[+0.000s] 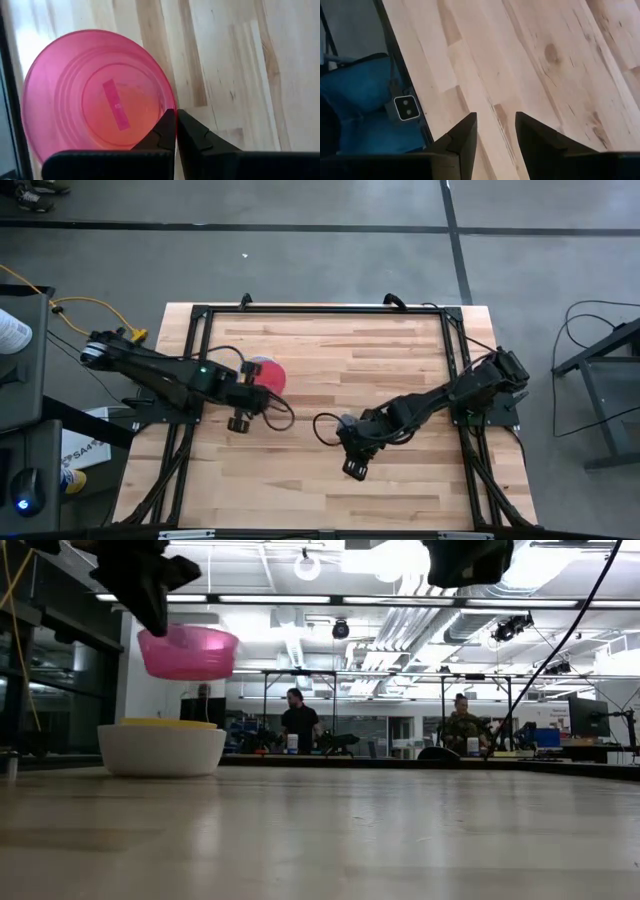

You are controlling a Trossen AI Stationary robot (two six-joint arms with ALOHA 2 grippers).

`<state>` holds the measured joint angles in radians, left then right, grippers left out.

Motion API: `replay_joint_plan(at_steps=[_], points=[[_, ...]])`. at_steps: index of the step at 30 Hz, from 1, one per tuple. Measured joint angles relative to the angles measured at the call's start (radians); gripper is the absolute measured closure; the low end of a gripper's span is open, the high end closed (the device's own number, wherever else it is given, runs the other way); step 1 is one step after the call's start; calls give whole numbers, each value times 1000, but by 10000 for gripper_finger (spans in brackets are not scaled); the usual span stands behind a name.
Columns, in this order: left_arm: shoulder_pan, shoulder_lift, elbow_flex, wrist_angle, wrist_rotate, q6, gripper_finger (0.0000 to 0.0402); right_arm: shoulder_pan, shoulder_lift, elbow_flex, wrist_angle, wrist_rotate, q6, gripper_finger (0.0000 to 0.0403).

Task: Nest bowls inside each other
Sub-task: Stack the red bowl on the yellow bowl

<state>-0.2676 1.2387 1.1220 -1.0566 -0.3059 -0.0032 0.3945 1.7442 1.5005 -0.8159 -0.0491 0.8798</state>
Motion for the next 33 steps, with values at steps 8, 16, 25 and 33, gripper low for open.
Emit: replay_joint_plan(at_steps=[8, 16, 25, 33], points=[[0, -199, -166, 45, -1, -93, 402, 17, 0, 0, 45, 32, 18, 275], [0, -206, -235, 78, -23, -64, 402, 2, 0, 0, 106, 29, 18, 275], [139, -173, -279, 162, 71, 25, 401, -4, 0, 0, 138, 20, 18, 275], [229, -156, -323, 224, 148, 88, 401, -4, 1, 0, 141, 20, 16, 275]])
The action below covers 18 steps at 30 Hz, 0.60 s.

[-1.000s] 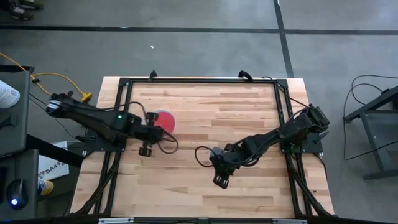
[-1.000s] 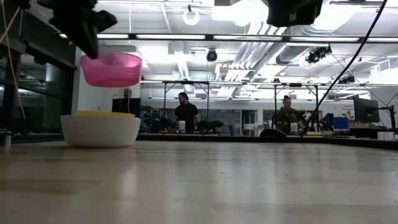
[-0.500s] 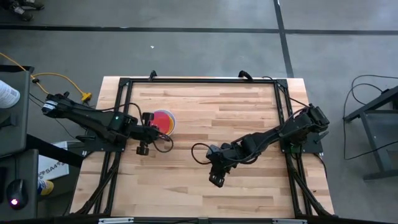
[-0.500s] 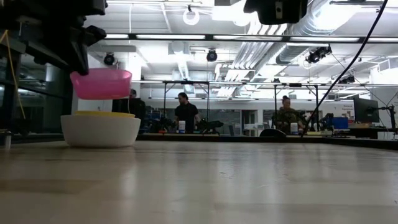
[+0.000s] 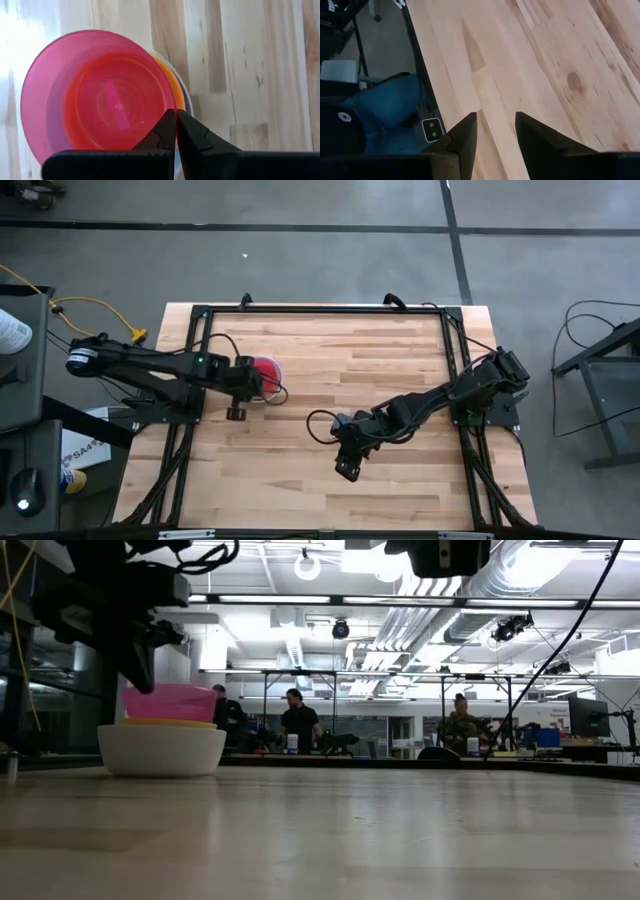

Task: Nest bowls inside each other
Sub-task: Stack the red bowl on the yellow bowl

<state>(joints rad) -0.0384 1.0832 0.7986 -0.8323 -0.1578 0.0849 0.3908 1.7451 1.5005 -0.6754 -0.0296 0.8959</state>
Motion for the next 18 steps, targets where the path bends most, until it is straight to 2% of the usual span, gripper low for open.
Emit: replay_joint_plan(at_steps=[4, 11, 18], points=[[25, 5, -27, 26, 37, 17, 401, 0, 0, 0, 0, 0, -6, 275], [25, 36, -54, 56, 43, 20, 401, 0, 0, 0, 0, 0, -10, 275], [26, 54, -55, 93, 58, 24, 371, 0, 0, 0, 2, 1, -10, 275]])
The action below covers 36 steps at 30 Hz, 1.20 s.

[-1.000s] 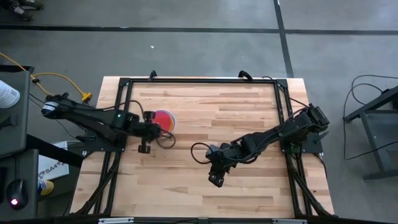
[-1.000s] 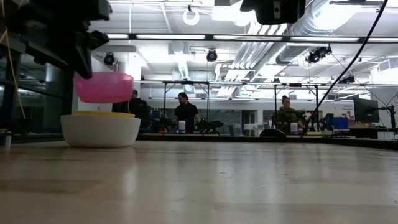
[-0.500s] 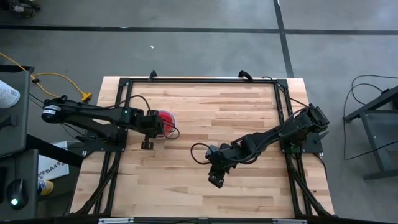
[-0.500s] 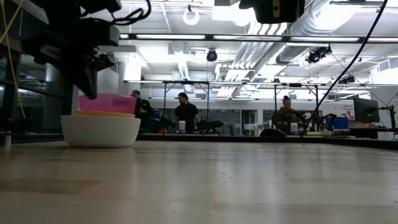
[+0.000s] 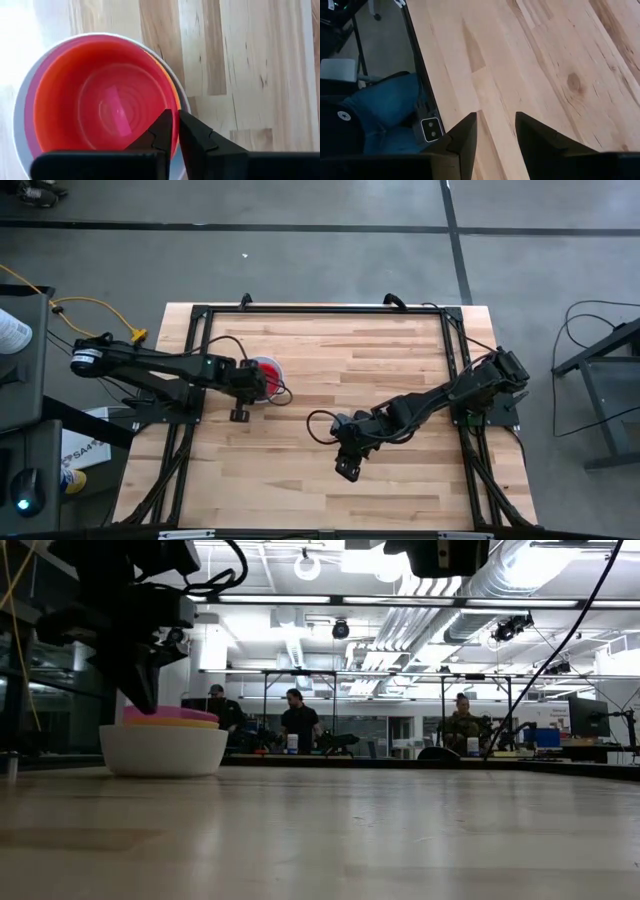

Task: Nest bowls inside each other
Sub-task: Stack the red bowl on the yellow bowl, then return to Home Position

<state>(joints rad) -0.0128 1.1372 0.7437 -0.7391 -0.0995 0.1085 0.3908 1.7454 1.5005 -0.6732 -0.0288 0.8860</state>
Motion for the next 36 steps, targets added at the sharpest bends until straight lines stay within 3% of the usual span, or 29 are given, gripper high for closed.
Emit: replay_joint_plan(at_steps=[17, 25, 30, 36], points=[[0, -1, 100, -34, 12, 18, 350, 0, 0, 0, 2, 7, -1, 275], [0, -8, 148, -39, 34, 24, 350, -5, -13, 0, 48, 157, -92, 275], [0, -77, 148, -42, 113, 18, 350, -9, -22, 0, 37, 212, -112, 275], [0, -243, 148, -26, 161, -7, 350, -26, -68, 0, 64, 258, -173, 275]])
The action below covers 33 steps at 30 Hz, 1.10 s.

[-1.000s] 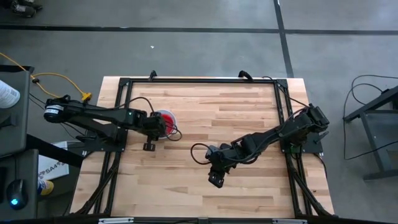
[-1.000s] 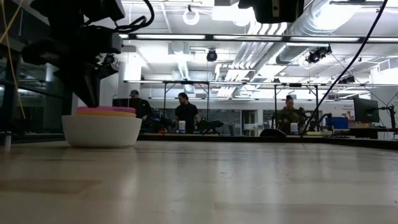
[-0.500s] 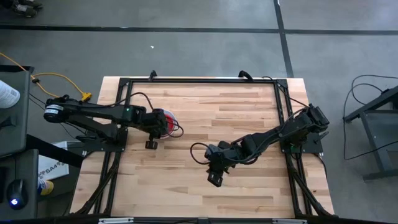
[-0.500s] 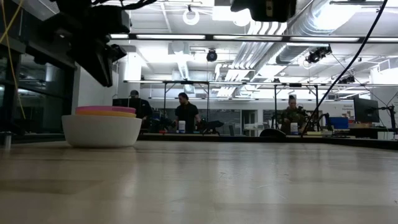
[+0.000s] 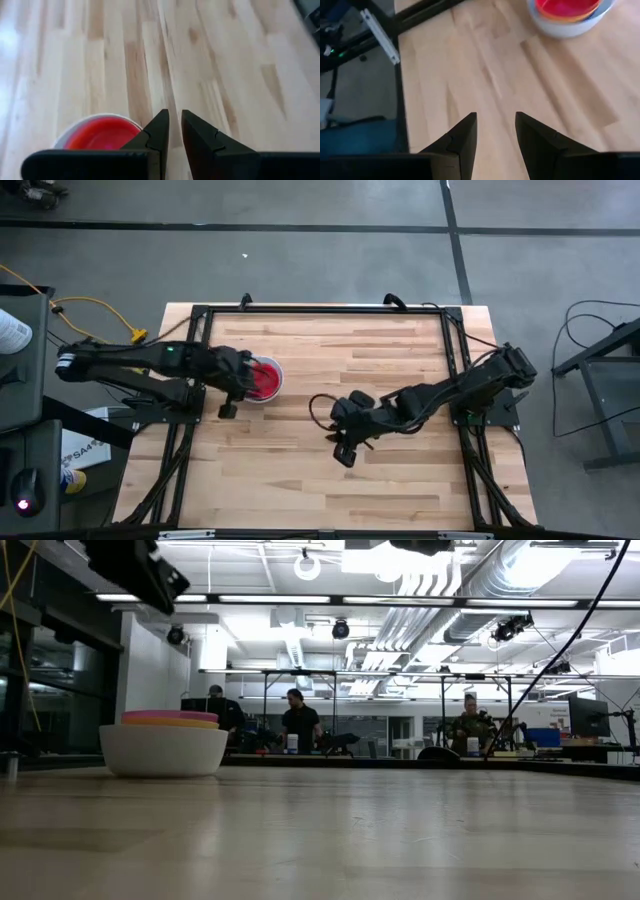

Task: Nest bowls inside each other
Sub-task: Return to Home Position

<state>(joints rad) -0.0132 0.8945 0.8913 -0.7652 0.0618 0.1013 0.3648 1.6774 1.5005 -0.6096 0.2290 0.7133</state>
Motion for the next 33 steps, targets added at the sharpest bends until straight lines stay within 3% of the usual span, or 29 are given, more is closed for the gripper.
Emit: replay_joint_plan(at_steps=[8, 22, 30, 33], points=[[0, -213, -1, -33, 0, -59, 350, -19, -89, 0, -17, 107, -93, 275], [0, -390, -3, -172, -17, -53, 350, -25, -122, -9, -95, 196, -115, 275], [0, -532, -126, -163, -20, -89, 350, 9, -242, -124, -37, 235, -71, 275], [0, -548, -113, -117, -19, -78, 350, 26, -307, -191, 19, 268, -56, 275]])
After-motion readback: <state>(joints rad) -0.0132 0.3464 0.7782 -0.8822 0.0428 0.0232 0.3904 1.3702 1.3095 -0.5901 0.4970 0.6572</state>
